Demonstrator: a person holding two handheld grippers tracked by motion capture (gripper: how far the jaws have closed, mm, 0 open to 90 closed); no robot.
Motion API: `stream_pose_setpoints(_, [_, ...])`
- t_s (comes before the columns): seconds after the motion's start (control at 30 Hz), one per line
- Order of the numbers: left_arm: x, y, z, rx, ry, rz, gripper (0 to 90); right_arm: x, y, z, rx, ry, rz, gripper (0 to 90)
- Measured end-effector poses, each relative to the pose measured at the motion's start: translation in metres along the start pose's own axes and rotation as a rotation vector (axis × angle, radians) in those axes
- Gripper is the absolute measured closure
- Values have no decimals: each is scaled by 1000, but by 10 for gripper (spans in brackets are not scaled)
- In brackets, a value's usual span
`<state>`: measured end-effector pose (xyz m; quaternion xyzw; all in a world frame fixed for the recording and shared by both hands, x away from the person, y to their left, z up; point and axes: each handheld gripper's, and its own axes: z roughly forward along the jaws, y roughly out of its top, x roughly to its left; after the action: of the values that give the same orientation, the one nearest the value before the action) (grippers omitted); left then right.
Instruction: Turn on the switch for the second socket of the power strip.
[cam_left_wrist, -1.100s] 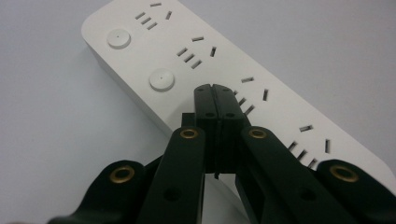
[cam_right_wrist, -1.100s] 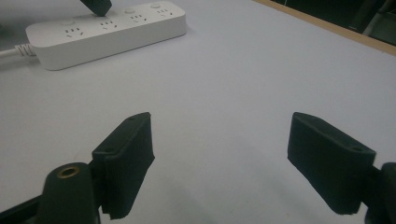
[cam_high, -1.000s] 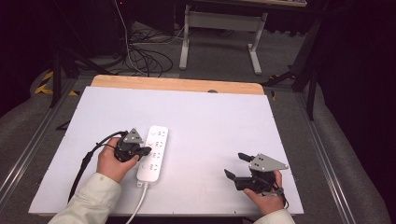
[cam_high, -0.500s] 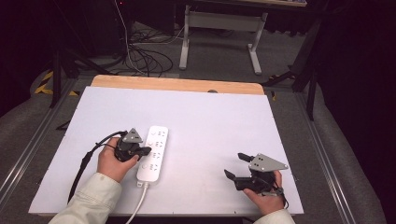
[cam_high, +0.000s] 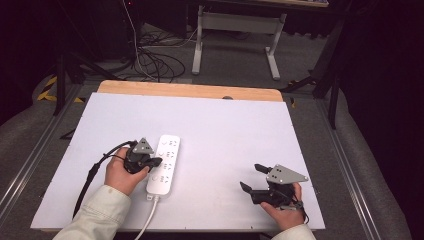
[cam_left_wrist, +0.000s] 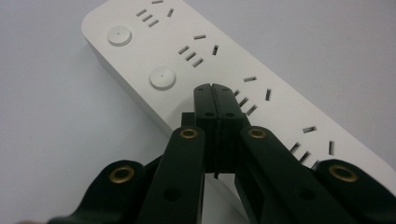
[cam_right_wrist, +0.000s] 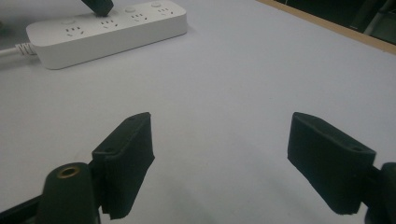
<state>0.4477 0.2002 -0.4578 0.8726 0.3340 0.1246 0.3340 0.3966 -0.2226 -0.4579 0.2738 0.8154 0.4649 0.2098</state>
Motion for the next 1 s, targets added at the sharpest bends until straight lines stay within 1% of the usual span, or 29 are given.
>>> stream_pose_setpoints(0.1, [1,0,0,3,-5,-1,900,0,0,0,1,1,1,232])
stream_pose_setpoints(0.2, [0,0,0,2,0,5,900,0,0,0,2,1,4,232])
stream_pose_setpoints(0.47, [-1,0,1,-1,2,1,900,0,0,1,2,4,1,232])
stream_pose_setpoints(0.5, [0,0,0,10,-12,-5,900,0,0,1,3,3,2,232])
stream_pose_setpoints(0.57, [0,0,0,11,-39,-12,900,0,0,1,1,4,3,232])
stream_pose_setpoints(0.7, [-2,0,1,2,-17,8,900,0,-1,2,5,5,6,232])
stream_pose_setpoints(0.8, [0,-1,1,-4,-27,-2,900,0,-1,1,0,5,5,232])
stream_pose_setpoints(0.87, [-2,0,2,-6,-15,-1,900,-1,-1,1,1,3,7,232])
stream_pose_setpoints(0.9, [-4,0,1,-16,-5,-1,900,-1,-1,1,3,5,9,232])
stream_pose_setpoints(0.93, [-4,1,1,-7,-2,-4,900,-1,-1,1,3,5,9,232])
stream_pose_setpoints(1.0, [-3,2,-2,-18,5,-20,900,-1,-1,1,3,4,8,232])
